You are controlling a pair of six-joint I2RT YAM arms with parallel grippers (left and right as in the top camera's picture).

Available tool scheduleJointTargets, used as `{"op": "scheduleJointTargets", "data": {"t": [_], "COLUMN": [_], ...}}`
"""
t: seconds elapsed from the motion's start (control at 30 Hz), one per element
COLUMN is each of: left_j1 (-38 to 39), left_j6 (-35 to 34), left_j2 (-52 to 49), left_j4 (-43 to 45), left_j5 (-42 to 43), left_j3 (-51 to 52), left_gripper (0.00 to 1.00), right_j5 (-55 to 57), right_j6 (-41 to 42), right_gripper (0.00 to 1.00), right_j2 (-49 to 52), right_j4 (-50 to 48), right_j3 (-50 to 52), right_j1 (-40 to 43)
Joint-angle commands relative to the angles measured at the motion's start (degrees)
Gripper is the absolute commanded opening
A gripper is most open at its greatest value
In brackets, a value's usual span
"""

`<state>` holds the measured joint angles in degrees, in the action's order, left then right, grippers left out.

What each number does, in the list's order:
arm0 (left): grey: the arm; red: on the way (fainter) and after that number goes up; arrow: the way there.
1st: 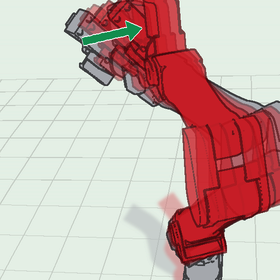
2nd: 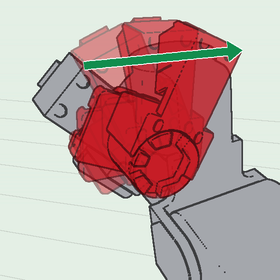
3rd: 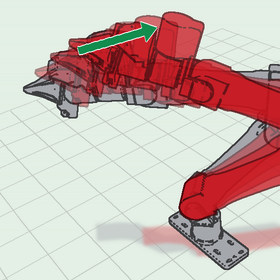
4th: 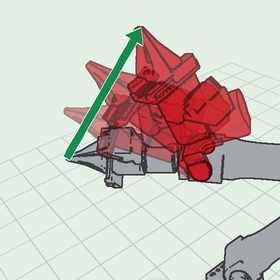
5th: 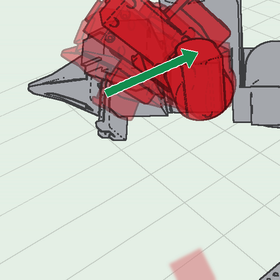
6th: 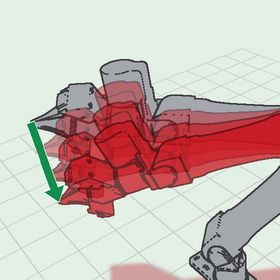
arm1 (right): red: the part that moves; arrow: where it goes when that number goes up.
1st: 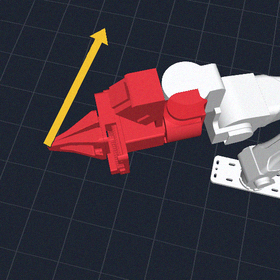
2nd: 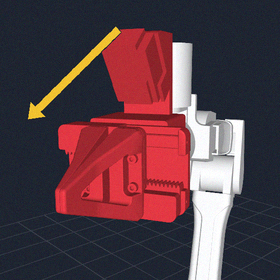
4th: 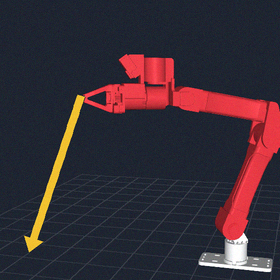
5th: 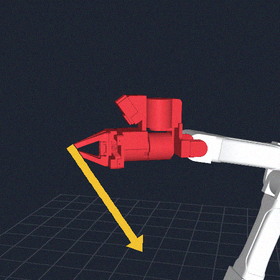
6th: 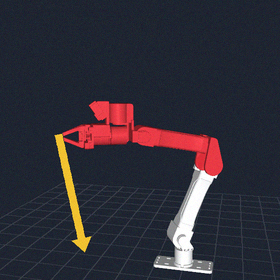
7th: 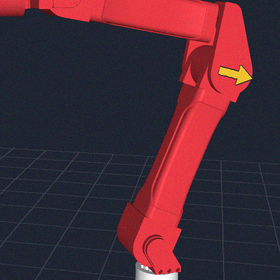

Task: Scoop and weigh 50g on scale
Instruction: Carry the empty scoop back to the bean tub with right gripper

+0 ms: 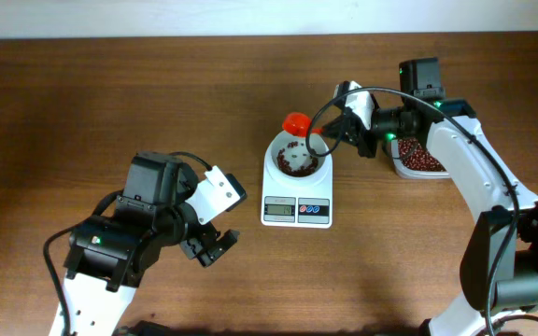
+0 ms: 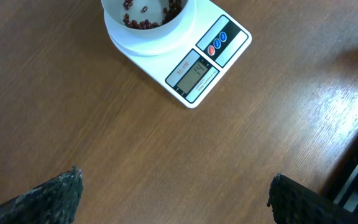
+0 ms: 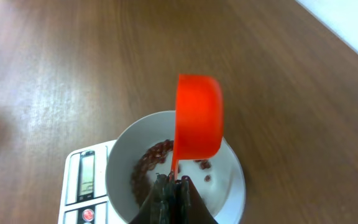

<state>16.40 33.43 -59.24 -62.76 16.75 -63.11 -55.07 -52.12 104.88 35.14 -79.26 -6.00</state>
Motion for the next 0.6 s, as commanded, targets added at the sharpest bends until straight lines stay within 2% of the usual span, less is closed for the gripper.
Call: {"op": "scheduleJointTargets", "data": {"t": [0.0, 0.03, 0.1, 0.37, 0.5, 0.57], "left_j1": [-0.33, -0.33, -0.33, -0.33, -0.33, -0.33], "left_j6": [0.87, 0.87, 0.9, 0.87, 0.87, 0.87], "left_j2": [0.07, 0.07, 0.07, 0.07, 0.07, 0.07], "left_j4": [0.07, 0.07, 0.07, 0.07, 0.07, 0.07], "left_j5": [1.05, 1.05, 1.05, 1.05, 1.05, 1.05], "left_j3": [-0.35, -0.35, -0.35, -0.35, -0.35, -0.35], "left_gripper": [0.99, 0.99, 0.99, 0.99, 0.99, 0.99], "right_j5": [-1.88, -1.38, -1.68, -1.49, -0.98, 1.42], "right_j6": [-2.01, -3.8, -1.84, -2.82, 10.49, 12.15], "right_gripper": [0.04, 0.04, 0.04, 0.04, 0.04, 0.04], "right_j2": [0.5, 0.5, 0.5, 0.5, 0.22, -1.31], "right_j4": [2.71, 3.06, 2.25, 2.84, 0.04, 2.8], "right_j3": [-0.04, -0.04, -0.04, -0.04, -0.94, -2.56], "right_j1": [-0.15, -0.13, 0.2, 0.46, 1.99, 3.08]}}
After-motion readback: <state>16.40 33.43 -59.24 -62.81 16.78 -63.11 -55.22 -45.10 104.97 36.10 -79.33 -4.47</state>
